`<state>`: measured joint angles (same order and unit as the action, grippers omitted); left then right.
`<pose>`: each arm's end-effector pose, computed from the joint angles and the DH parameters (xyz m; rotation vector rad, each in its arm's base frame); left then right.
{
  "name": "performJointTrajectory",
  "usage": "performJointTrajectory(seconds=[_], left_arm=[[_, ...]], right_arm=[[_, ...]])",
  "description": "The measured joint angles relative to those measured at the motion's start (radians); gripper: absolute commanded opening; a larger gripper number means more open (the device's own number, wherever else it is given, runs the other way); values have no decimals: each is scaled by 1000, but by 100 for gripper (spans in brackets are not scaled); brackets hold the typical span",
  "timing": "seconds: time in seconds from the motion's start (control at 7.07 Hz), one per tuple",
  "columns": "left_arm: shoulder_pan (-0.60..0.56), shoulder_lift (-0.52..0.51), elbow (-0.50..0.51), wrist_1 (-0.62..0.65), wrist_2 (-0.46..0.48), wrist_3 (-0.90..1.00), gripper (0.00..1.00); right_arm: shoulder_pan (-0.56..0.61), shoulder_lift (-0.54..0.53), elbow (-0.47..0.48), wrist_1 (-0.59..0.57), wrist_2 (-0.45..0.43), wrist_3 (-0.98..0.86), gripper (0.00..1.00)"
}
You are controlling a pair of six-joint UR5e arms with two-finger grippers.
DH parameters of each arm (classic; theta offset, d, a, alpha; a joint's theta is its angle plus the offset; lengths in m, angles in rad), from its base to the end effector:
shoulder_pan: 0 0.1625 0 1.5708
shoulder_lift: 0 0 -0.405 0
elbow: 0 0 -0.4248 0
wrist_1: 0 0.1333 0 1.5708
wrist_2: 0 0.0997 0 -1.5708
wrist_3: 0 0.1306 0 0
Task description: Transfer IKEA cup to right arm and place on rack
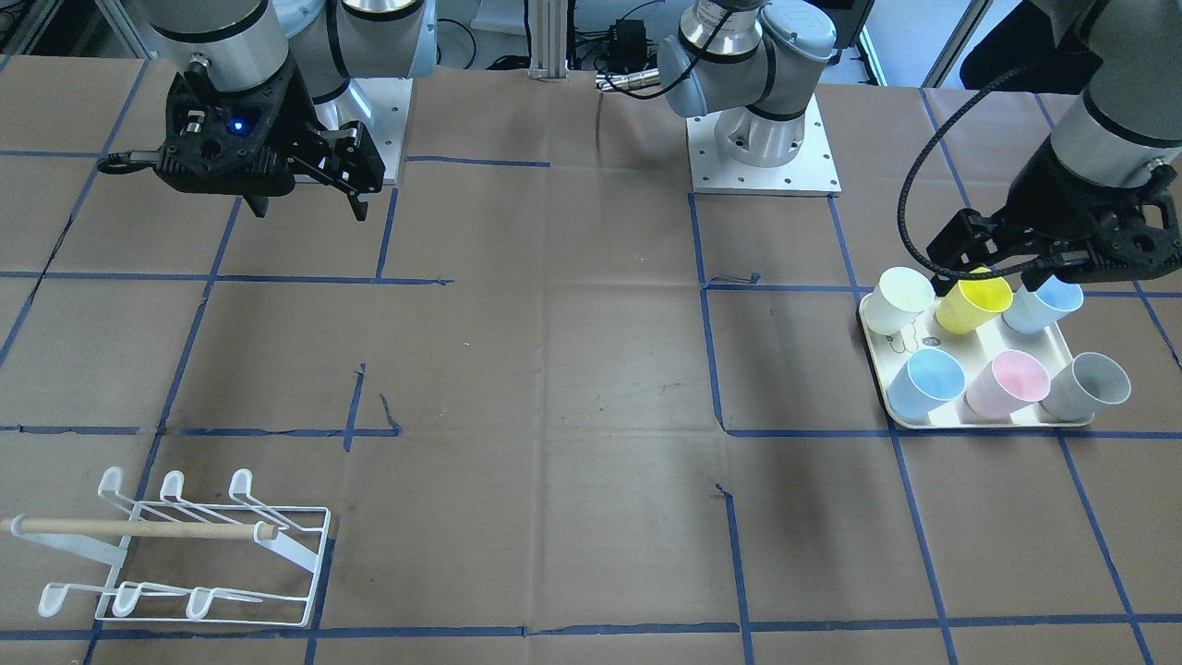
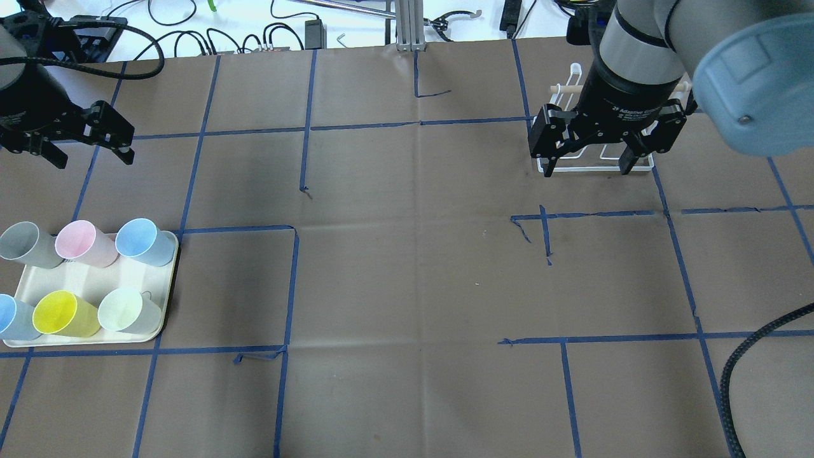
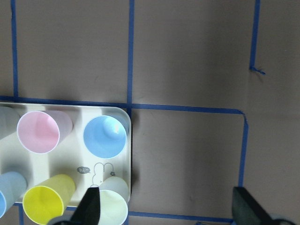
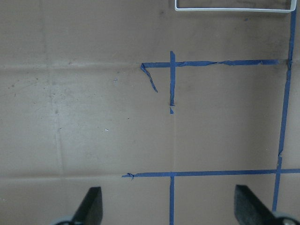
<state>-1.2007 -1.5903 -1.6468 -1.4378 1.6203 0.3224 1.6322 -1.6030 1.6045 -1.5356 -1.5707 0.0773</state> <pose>0.0754 -0.5449 0.4003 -0.0749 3.0813 -0.0284 0.1641 -0.4975 0.4325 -0.0250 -3.1385 -0.0575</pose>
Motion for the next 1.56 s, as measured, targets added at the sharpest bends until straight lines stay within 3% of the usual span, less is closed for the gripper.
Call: performJointTrajectory(seconds=[0.28, 0.71, 1.56], left_arm=[[41, -26, -69, 117, 2, 45, 99], [51, -153, -179, 372, -3, 114, 98], [67, -192, -305, 402, -33, 172, 97]], right_arm=[[0, 1, -1, -1, -1, -2, 100], [-1, 2, -2, -7, 0, 0, 100], [-1, -2, 1, -55, 54, 11, 100]])
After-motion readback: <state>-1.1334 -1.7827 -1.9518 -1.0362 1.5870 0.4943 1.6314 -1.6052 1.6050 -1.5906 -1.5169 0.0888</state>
